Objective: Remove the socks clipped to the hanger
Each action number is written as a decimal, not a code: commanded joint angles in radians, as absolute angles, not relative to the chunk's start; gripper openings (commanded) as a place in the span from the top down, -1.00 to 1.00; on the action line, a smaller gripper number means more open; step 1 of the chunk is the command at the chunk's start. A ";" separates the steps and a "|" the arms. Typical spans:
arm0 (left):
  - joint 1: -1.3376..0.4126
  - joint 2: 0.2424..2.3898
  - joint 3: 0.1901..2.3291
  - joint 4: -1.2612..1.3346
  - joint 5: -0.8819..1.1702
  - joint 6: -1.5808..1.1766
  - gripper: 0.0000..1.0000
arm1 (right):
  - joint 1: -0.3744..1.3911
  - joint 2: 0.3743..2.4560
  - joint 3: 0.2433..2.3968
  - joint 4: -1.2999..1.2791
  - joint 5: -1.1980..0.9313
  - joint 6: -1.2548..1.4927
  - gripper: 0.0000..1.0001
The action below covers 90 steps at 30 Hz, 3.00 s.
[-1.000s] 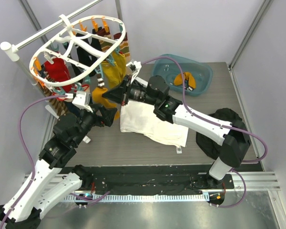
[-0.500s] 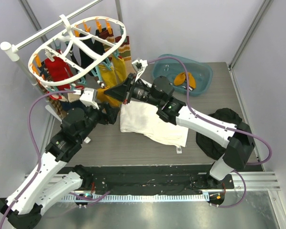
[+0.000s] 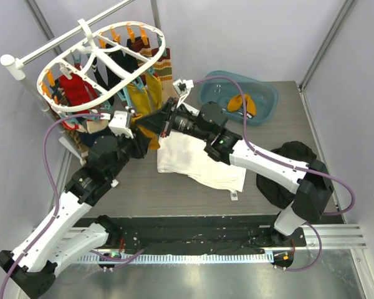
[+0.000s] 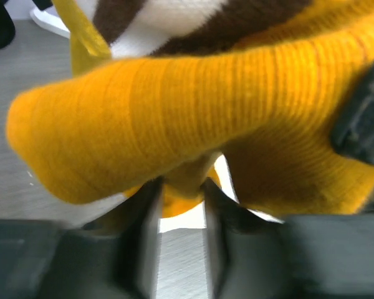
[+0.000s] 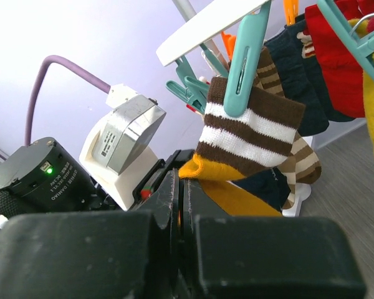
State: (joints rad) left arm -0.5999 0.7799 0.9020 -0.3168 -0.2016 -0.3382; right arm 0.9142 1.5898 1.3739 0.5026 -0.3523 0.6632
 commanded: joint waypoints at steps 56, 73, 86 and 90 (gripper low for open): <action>-0.598 0.572 0.781 -0.373 0.049 -0.439 1.00 | 1.048 1.882 2.124 -0.100 0.239 0.088 -0.36; -0.598 0.577 0.779 -0.370 0.049 -0.437 1.00 | 1.048 1.888 2.129 -0.063 0.253 0.028 0.98; -0.598 0.564 0.772 -0.376 0.054 -0.443 0.99 | 1.049 1.754 1.924 -0.006 0.215 0.041 -0.09; -0.598 0.566 0.772 -0.376 0.058 -0.443 1.00 | 1.049 1.593 1.740 0.121 0.184 0.060 -0.42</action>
